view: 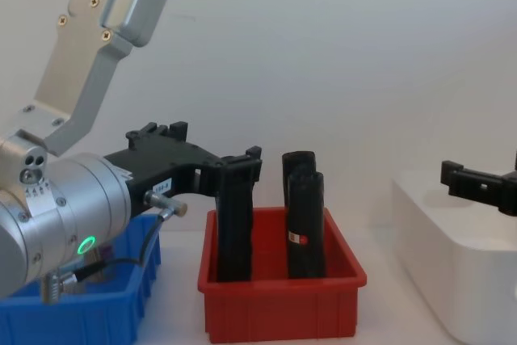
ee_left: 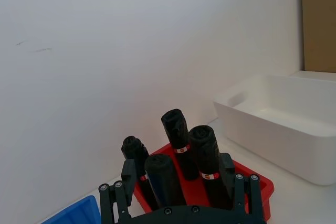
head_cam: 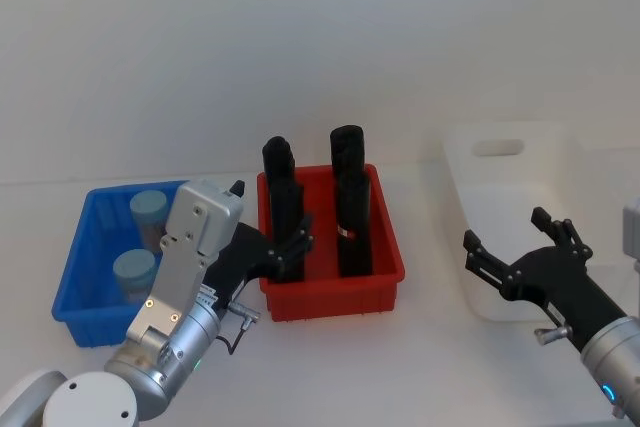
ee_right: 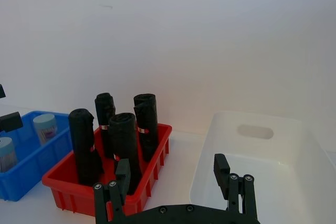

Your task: Pick the cotton swabs from the blue box and place them into the white box.

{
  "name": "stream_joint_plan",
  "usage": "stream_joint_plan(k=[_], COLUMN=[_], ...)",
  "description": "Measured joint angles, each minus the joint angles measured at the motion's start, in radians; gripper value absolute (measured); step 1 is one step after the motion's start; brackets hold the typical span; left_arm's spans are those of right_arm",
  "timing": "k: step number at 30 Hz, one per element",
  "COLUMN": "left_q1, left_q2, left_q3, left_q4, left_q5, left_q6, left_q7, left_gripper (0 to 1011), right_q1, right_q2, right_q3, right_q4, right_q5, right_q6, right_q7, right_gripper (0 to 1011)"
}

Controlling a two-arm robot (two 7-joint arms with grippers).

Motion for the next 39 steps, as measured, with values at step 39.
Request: stream_joint_plan(k=[39], left_q1=[0.0], left_q2=[0.0], left_q3=[0.0], left_q4=[0.0], left_q5=[0.0], left_q6=[0.0], left_q7=[0.0], left_gripper=[1004], right_q1=[0.0], right_q2=[0.0], right_q3=[0.0], right_q4=[0.0], right_q5=[0.0], right_q6=[0.0], right_q7=[0.0], right_gripper=[1001])
